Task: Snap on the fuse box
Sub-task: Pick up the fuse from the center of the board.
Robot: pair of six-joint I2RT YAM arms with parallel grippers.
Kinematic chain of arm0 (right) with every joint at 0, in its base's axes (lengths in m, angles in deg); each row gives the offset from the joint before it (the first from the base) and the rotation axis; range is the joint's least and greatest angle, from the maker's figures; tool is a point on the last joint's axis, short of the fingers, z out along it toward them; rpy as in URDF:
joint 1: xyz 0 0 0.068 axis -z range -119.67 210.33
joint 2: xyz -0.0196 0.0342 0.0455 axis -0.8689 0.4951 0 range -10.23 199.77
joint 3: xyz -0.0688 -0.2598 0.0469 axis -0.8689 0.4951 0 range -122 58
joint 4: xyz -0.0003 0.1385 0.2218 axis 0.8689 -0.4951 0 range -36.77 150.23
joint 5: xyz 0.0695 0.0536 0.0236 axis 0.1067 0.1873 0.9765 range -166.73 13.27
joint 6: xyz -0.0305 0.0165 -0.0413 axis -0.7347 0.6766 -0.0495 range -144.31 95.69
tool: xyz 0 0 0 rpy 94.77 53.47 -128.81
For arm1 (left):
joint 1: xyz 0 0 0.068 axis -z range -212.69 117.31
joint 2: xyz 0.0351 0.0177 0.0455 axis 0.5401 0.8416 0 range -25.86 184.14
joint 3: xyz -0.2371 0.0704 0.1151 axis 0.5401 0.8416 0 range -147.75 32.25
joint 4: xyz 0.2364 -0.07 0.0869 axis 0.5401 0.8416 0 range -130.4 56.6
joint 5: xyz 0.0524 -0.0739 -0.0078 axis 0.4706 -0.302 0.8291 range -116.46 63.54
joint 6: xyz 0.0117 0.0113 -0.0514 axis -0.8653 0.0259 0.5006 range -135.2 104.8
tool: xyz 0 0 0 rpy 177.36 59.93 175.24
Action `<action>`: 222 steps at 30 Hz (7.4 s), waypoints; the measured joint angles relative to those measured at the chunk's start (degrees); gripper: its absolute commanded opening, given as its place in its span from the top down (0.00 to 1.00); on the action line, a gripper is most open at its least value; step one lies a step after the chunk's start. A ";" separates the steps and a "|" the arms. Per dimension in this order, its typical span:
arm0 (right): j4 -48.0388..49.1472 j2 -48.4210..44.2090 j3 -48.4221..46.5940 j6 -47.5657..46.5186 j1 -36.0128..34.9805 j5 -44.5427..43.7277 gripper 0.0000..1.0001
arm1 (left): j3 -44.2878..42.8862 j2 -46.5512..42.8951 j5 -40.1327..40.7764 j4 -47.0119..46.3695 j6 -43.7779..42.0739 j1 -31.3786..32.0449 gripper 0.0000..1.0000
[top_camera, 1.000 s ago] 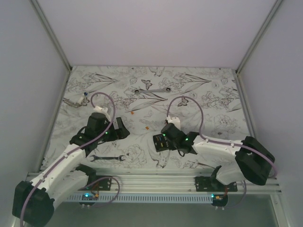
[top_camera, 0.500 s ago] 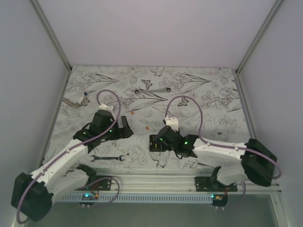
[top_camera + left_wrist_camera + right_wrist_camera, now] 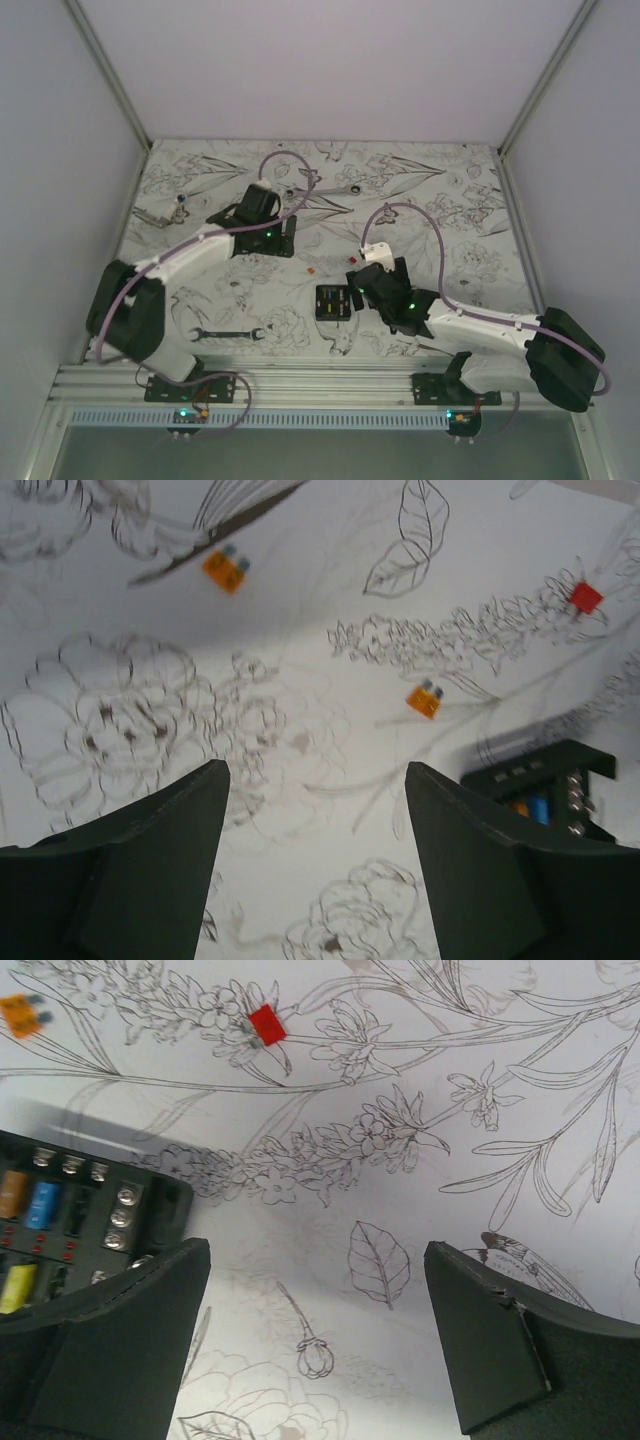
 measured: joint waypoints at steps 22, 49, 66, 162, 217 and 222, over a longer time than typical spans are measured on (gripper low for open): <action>11.21 1.62 5.38 -5.70 0.70 -0.11 0.00 | -22.10 30.18 -4.81 3.23 -16.09 -5.57 0.45; 10.99 2.54 5.38 -6.12 0.70 -0.39 0.00 | -22.45 29.79 -1.46 6.43 -10.40 -2.99 0.48; 10.93 1.55 5.38 -6.12 0.70 -0.59 0.00 | -24.17 31.21 5.79 7.17 0.72 -2.23 0.56; 62.05 10.58 8.37 1.22 -2.27 19.39 0.44 | 5.68 -12.55 7.50 3.69 60.98 10.10 0.82; 62.90 10.82 7.85 1.99 -3.48 18.88 1.00 | 11.54 -21.92 16.09 -0.09 69.00 18.84 0.41; 48.78 3.74 6.51 1.11 -1.75 19.17 1.00 | 14.14 -27.06 18.91 0.76 63.82 18.80 0.39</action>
